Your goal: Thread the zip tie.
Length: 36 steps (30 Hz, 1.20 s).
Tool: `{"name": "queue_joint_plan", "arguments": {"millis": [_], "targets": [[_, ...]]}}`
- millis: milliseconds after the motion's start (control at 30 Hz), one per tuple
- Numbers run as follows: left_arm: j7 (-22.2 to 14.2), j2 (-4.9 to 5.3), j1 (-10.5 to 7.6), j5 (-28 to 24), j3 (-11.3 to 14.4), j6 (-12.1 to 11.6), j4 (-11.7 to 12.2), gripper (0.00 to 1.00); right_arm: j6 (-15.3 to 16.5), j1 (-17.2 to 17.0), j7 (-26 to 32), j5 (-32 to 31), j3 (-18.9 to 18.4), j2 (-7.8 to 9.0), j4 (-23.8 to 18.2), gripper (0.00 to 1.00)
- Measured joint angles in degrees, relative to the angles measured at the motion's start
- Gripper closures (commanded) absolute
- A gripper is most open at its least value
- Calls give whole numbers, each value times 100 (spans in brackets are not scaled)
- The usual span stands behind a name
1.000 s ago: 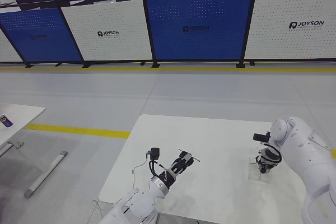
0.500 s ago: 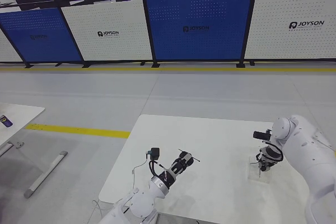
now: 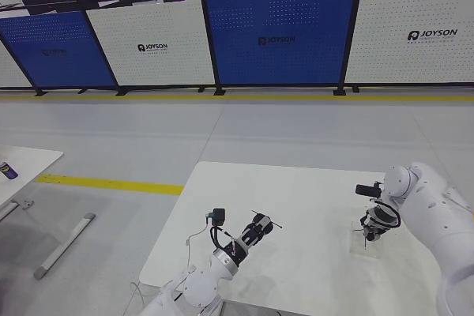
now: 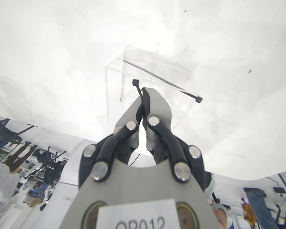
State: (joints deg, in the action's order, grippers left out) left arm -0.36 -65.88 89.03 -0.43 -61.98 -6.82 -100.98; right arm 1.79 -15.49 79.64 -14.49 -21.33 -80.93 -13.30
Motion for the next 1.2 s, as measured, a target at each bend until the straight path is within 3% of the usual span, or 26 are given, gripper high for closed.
{"name": "queue_joint_plan", "arguments": {"millis": [533, 900, 1200], "targets": [[0, 0, 0, 0, 0, 0, 0, 100, -588, -173, 0, 2, 74, 252, -634, 100], [0, 0, 0, 0, 0, 0, 0, 100, -741, -227, 0, 174, 224, 421, -937, 100], [0, 0, 0, 0, 0, 0, 0, 100, -901, -229, 0, 343, 361, 552, -1166, 93]]}}
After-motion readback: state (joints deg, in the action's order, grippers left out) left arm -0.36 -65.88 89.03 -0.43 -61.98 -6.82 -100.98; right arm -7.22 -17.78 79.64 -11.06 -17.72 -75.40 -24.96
